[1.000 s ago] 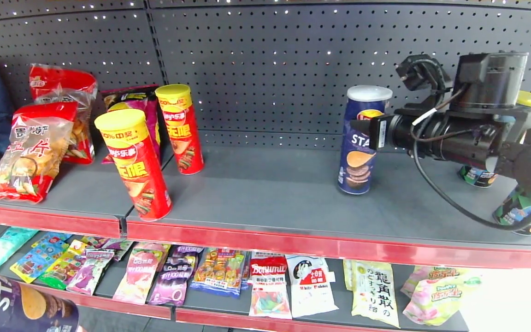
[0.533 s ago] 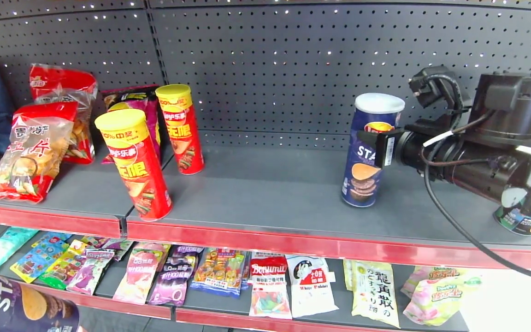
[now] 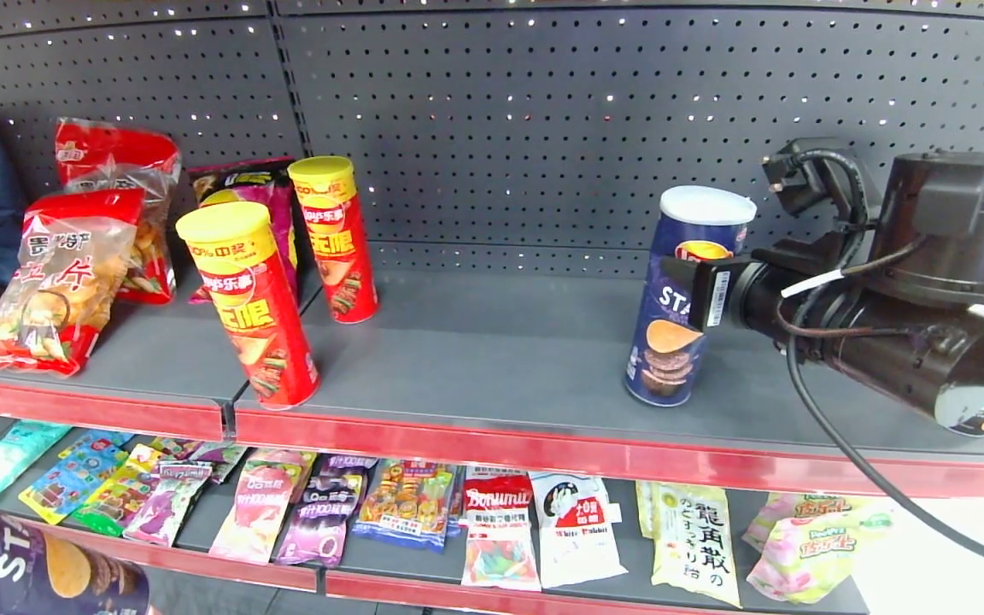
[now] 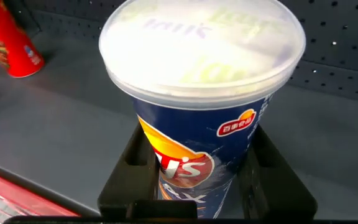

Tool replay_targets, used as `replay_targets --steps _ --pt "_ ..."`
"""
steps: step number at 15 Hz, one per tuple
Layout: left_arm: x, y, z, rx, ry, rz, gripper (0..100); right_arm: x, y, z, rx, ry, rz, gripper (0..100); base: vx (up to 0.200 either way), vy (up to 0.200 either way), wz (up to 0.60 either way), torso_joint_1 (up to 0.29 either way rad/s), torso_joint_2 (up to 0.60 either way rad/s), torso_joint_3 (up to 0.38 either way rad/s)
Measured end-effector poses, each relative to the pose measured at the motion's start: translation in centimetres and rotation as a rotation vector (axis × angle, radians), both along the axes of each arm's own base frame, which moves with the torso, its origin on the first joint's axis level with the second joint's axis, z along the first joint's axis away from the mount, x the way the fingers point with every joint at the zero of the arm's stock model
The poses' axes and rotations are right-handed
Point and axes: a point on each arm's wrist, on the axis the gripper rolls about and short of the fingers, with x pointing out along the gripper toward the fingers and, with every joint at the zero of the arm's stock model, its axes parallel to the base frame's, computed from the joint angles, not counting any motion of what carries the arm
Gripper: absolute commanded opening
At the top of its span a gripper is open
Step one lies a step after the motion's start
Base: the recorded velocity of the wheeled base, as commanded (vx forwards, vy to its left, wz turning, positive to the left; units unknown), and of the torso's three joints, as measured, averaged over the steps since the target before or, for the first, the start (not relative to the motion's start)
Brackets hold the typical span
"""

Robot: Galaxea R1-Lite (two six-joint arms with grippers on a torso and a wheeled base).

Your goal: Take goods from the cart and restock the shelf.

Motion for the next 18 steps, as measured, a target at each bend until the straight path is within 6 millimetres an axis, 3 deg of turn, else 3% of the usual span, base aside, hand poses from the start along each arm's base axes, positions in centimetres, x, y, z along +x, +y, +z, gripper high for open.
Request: replay_targets --steps 9,18 --pt "0.0 0.0 -0.4 0.0 0.009 -0.001 0 -1.2 0.4 -1.4 -0.016 0.013 0.029 0 0.0 0.0 0.0 0.0 0.0 0.0" --pt "0.0 0.0 -0.7 0.001 0.014 0.0 0 -2.4 0.5 -1.1 -0.013 0.005 0.042 0 0.0 0.0 0.0 0.0 0.0 0.0"
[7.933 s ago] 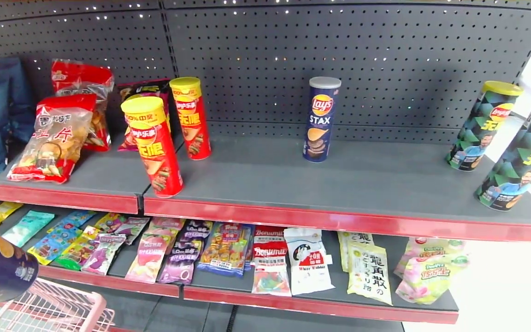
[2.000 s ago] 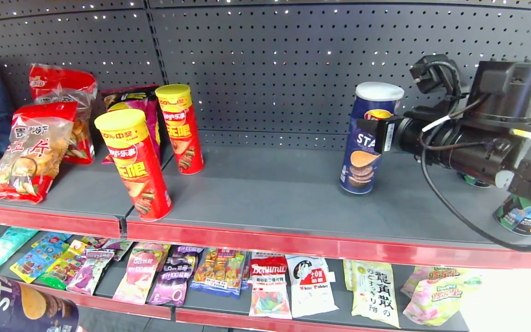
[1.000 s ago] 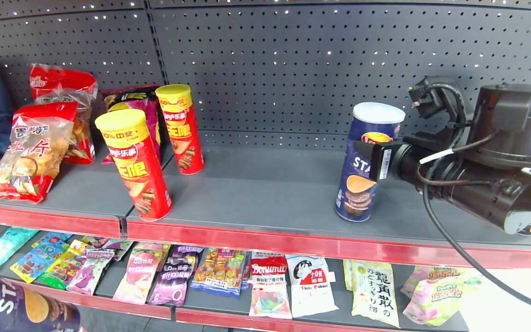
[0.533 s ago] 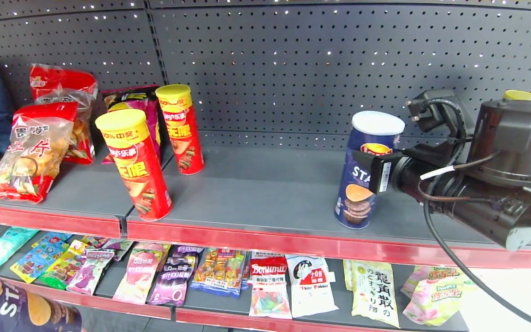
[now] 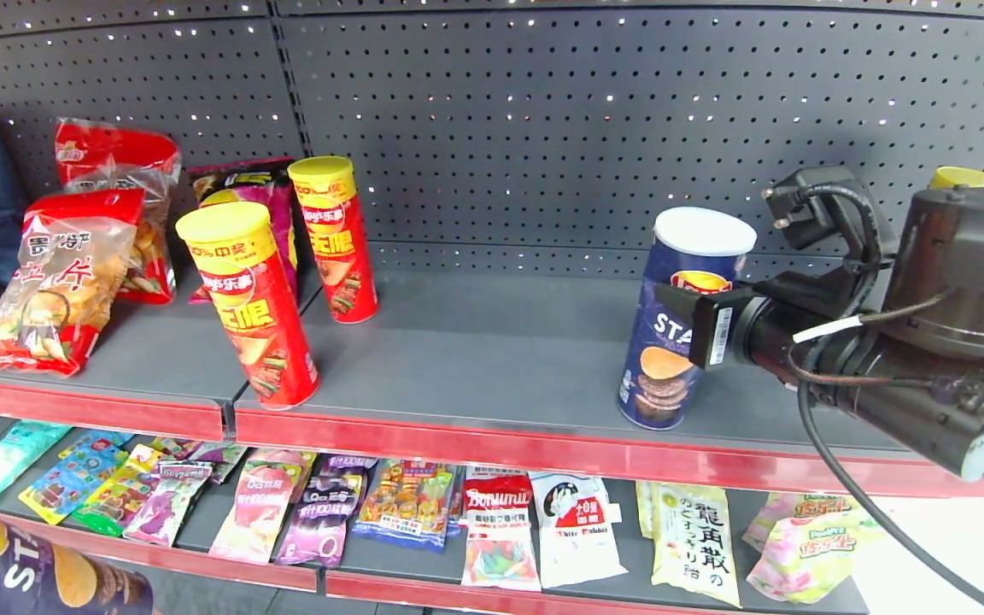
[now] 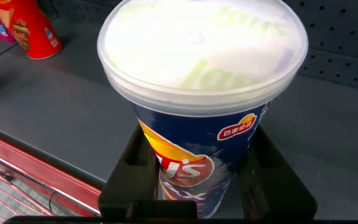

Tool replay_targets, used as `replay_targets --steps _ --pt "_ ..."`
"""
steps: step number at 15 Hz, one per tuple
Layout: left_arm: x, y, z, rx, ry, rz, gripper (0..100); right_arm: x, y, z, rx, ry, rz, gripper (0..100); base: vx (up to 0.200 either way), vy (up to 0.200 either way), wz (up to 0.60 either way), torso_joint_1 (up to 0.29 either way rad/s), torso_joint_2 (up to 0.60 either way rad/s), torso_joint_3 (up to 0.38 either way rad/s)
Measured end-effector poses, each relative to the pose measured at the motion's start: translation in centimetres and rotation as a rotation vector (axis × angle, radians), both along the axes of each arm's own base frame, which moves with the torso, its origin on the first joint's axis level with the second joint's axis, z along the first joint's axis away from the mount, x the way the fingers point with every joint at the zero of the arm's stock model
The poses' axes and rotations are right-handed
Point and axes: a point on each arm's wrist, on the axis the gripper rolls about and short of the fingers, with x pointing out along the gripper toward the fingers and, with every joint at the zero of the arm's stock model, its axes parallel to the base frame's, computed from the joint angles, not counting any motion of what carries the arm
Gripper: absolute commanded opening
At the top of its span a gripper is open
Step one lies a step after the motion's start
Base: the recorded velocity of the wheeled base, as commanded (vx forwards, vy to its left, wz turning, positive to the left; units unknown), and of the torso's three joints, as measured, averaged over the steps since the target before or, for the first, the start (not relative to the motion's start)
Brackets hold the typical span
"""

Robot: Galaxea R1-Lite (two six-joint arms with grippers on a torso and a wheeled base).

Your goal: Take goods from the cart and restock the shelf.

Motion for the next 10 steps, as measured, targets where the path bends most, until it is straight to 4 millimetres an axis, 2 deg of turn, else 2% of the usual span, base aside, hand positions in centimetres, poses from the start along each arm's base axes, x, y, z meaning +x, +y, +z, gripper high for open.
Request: replay_targets --steps 10 --pt "-0.11 0.0 0.01 0.0 -0.007 0.0 0 -0.79 -0.14 -0.44 -0.009 0.01 0.022 0 0.0 0.0 0.0 0.0 0.0 0.0"
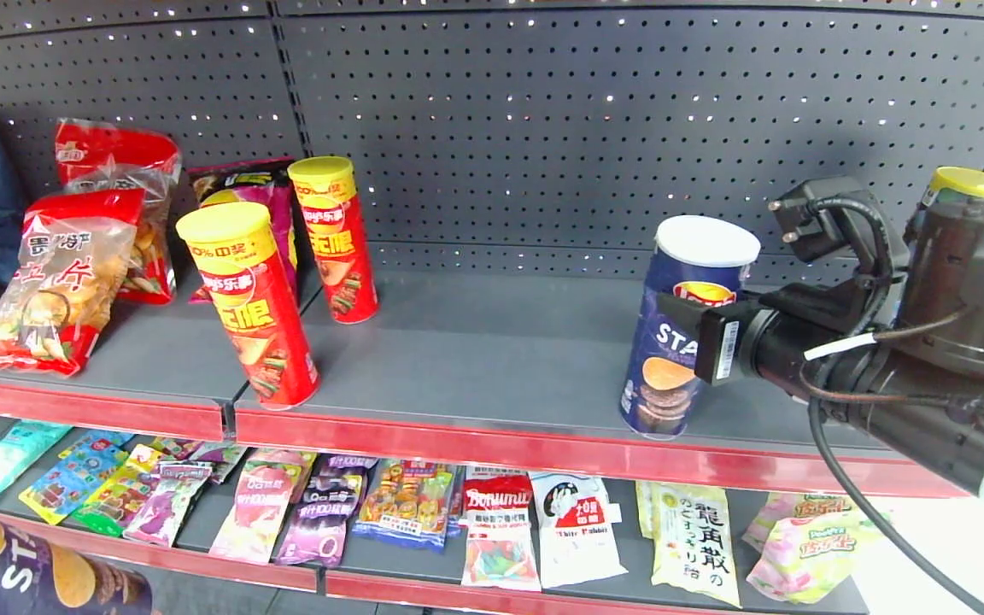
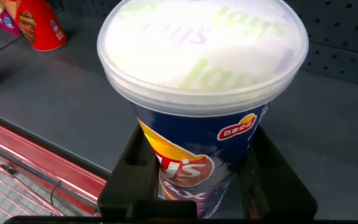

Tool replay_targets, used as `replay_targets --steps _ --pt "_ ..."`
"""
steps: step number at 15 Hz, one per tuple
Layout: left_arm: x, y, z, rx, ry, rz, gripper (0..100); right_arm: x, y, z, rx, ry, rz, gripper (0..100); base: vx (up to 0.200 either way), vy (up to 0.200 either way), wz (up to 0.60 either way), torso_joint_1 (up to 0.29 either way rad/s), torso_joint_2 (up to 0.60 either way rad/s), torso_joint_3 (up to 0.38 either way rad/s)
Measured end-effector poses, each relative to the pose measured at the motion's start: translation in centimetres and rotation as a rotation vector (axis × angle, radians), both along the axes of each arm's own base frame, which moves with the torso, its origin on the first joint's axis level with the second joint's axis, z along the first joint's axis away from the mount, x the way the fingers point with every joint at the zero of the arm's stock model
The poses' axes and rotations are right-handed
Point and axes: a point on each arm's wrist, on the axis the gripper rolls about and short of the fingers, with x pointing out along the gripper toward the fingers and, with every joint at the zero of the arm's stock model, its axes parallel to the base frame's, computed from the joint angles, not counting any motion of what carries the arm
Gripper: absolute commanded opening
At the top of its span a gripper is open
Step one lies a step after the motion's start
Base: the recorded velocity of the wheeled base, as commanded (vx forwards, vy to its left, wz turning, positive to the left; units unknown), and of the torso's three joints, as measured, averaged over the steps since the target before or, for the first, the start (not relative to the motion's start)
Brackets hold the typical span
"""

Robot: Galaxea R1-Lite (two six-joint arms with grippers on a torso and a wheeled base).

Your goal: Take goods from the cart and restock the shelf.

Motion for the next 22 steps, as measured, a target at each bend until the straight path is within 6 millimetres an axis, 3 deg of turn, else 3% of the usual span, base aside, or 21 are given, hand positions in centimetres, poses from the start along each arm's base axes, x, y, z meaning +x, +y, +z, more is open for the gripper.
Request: replay_targets --steps 9,10,18,22 --pt "0.0 0.0 0.0 0.0 -0.001 0.0 0 -0.3 0.3 -0.1 -0.011 0.001 0.037 0 0.0 0.0 0.0 0.0 0.0 0.0" --pt "0.0 0.0 0.0 0.0 0.0 0.0 0 -0.3 0.3 -0.1 -0.011 0.001 0.037 100 0.0 0.0 0.0 0.0 0.0 0.0" --pt "0.0 0.0 -0.3 0.001 0.01 0.0 0 -0.6 0.1 -0.6 -0.016 0.017 0.036 100 0.0 0.0 0.0 0.0 0.0 0.0" --pt "0.1 0.0 -0.4 0.0 0.012 0.0 0 -1.8 -0.9 -1.0 -0.024 0.023 0.031 100 0.0 0.0 0.0 0.0 0.0 0.0"
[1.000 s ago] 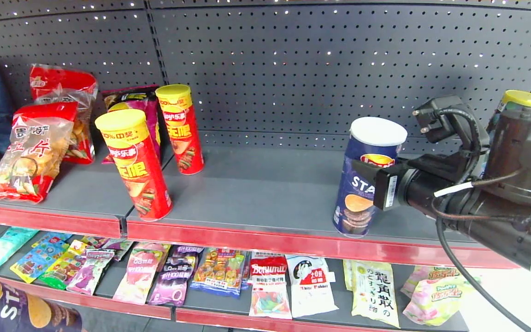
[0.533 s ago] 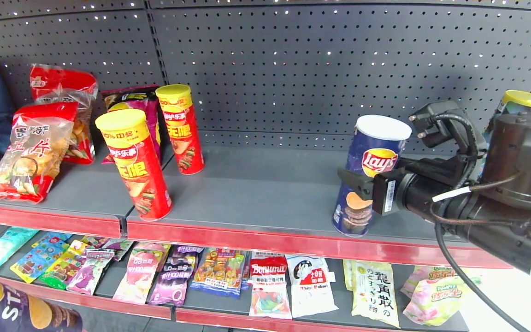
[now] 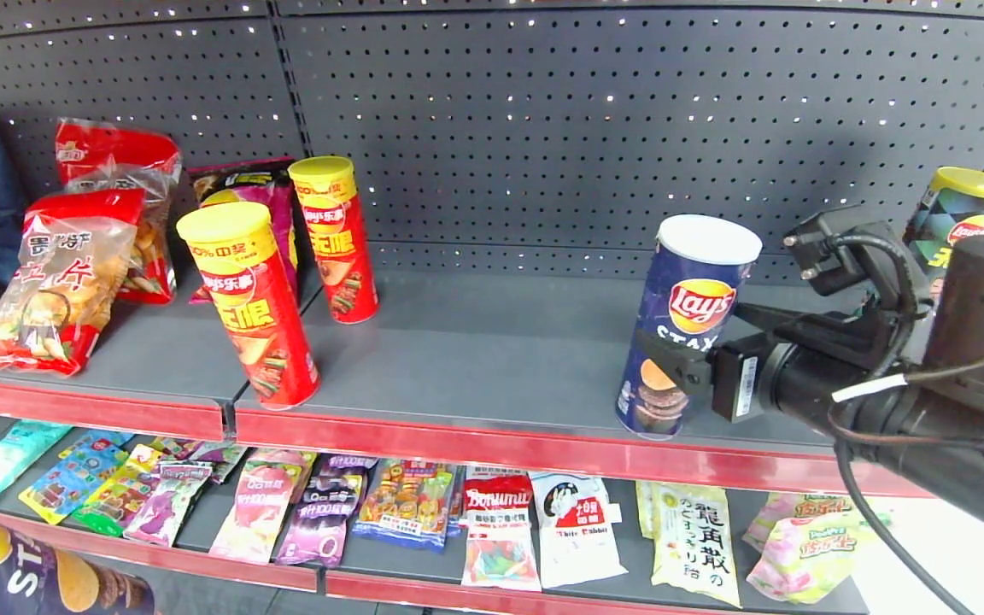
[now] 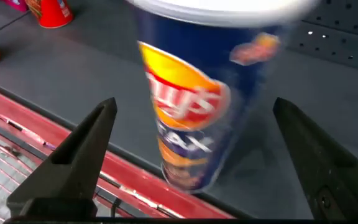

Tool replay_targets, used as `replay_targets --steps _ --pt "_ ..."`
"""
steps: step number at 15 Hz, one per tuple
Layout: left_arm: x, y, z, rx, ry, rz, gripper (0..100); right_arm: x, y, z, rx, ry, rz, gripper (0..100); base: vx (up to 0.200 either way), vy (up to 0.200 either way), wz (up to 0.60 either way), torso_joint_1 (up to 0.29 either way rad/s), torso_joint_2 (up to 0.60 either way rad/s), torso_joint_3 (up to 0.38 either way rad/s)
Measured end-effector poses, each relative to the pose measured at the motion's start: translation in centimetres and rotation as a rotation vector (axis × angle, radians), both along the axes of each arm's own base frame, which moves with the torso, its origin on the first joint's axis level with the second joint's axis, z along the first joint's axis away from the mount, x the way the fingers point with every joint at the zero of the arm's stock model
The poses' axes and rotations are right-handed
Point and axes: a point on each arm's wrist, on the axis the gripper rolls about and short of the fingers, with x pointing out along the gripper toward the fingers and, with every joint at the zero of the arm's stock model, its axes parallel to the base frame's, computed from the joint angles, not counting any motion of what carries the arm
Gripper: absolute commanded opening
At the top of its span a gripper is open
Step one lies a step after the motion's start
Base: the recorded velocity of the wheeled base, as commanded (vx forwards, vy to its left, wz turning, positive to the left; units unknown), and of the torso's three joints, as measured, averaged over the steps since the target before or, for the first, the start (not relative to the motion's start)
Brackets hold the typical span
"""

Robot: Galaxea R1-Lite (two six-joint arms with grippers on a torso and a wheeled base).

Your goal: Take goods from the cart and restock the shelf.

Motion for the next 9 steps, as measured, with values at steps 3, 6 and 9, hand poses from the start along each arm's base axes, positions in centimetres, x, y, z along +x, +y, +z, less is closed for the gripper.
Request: replay_targets --steps 3,6,9 --pt "0.1 0.0 0.0 0.0 0.005 -0.004 0 -2.1 -1.7 -0.3 -0.001 -0.005 0.002 100 0.0 0.0 0.0 0.0 0.0 0.0" --pt "0.2 0.0 0.1 0.0 0.011 -0.005 0 -4.8 -3.9 -0.7 0.017 -0.02 0.027 100 0.0 0.0 0.0 0.0 0.0 0.0" --pt "0.5 -0.1 0.2 0.001 0.024 -0.013 0 -6.9 -6.9 -1.0 0.009 -0.031 0.068 100 0.0 0.0 0.0 0.0 0.0 0.0"
